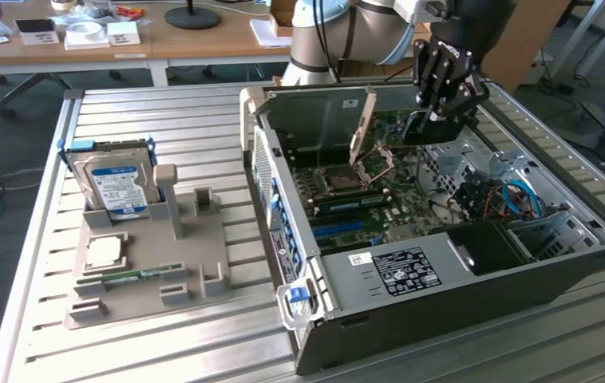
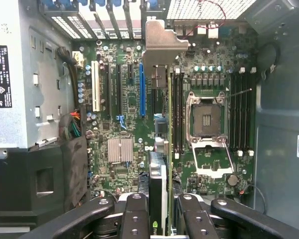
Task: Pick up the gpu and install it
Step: 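Insert the gpu into the slot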
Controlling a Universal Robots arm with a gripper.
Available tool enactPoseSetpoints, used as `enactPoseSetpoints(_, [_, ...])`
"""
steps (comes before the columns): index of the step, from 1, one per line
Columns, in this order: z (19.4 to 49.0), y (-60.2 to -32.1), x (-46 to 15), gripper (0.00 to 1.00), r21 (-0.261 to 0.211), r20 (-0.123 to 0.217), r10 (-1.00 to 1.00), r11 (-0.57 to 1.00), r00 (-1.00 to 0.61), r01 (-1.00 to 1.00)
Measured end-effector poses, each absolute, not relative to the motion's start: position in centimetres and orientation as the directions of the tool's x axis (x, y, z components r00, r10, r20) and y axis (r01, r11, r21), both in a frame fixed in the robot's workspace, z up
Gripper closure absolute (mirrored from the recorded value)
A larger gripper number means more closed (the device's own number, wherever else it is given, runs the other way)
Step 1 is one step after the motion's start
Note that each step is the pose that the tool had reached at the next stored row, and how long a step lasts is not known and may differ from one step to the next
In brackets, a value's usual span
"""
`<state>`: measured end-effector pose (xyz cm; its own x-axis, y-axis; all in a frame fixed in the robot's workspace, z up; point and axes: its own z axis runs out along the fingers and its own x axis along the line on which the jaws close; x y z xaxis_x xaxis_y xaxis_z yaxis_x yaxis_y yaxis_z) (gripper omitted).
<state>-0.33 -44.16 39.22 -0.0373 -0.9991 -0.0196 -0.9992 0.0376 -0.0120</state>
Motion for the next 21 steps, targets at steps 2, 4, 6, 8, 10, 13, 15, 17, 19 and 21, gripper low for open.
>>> enactPoseSetpoints(2, [39.12, -44.16, -0.4, 0.73, -0.012, -0.02, -0.999, 0.038, -0.038, -0.999])
enactPoseSetpoints(4, [39.0, -44.16, -0.48, 0.73, -0.012, -0.02, -0.999, 0.038, -0.037, -0.999])
enactPoseSetpoints(6, [38.86, -44.16, -0.58, 0.73, -0.012, -0.02, -0.999, 0.038, -0.037, -0.999])
enactPoseSetpoints(8, [38.85, -44.16, -0.59, 0.73, -0.012, -0.019, -0.999, 0.038, -0.037, -0.999])
enactPoseSetpoints(10, [38.84, -44.15, -0.63, 0.73, -0.012, -0.02, -0.999, 0.038, -0.037, -0.999])
enactPoseSetpoints(13, [38.84, -44.1, -0.67, 0.73, -0.012, -0.02, -0.999, 0.038, -0.037, -0.999])
enactPoseSetpoints(15, [38.84, -44.1, -0.67, 0.73, -0.012, -0.02, -0.999, 0.038, -0.037, -0.999])
enactPoseSetpoints(17, [38.84, -44.1, -0.67, 0.73, -0.012, -0.02, -0.999, 0.038, -0.037, -0.999])
enactPoseSetpoints(19, [38.84, -44.1, -0.67, 0.73, -0.012, -0.02, -0.999, 0.038, -0.037, -0.999])
enactPoseSetpoints(21, [38.83, -44.1, -0.75, 0.73, -0.012, -0.02, -0.999, 0.038, -0.038, -0.999])
